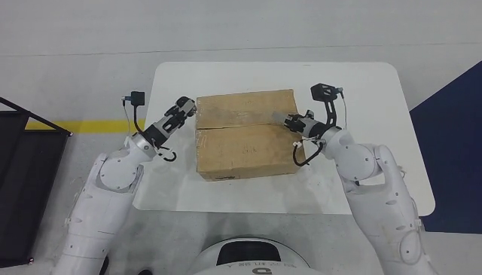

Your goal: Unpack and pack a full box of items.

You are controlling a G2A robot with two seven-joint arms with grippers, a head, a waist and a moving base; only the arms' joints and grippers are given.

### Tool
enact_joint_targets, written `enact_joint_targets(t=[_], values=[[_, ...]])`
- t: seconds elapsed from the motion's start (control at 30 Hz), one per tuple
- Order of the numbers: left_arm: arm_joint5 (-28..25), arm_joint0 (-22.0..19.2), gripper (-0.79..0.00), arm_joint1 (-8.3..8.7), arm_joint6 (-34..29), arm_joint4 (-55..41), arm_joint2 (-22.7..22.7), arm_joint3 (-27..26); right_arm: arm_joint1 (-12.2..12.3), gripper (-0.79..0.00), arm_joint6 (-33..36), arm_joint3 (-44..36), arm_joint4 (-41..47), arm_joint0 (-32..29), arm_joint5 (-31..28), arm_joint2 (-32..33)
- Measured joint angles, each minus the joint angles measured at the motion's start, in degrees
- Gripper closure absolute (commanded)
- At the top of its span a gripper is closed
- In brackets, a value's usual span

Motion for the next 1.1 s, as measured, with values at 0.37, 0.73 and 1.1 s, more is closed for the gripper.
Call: enact_joint_targets(t=[0.37, 0.73, 1.1], values=[[-2.76, 2.7, 0.0, 0.52, 0.06, 0.25, -2.02, 1.93, 0.07, -0.785, -1.43, 0.87, 0.34, 0.31, 0.04, -1.21], [-4.91, 5.35, 0.0, 0.77, 1.29, 0.81, -2.77, 1.56, 0.16, -0.785, -1.77, 0.87, 0.07, 0.54, 0.45, -1.5], [-5.04, 5.73, 0.0, 0.96, 1.64, 3.83, -2.45, 2.17, 0.16, -0.785, -1.76, 0.87, 0.08, 0.54, 0.44, -1.5]])
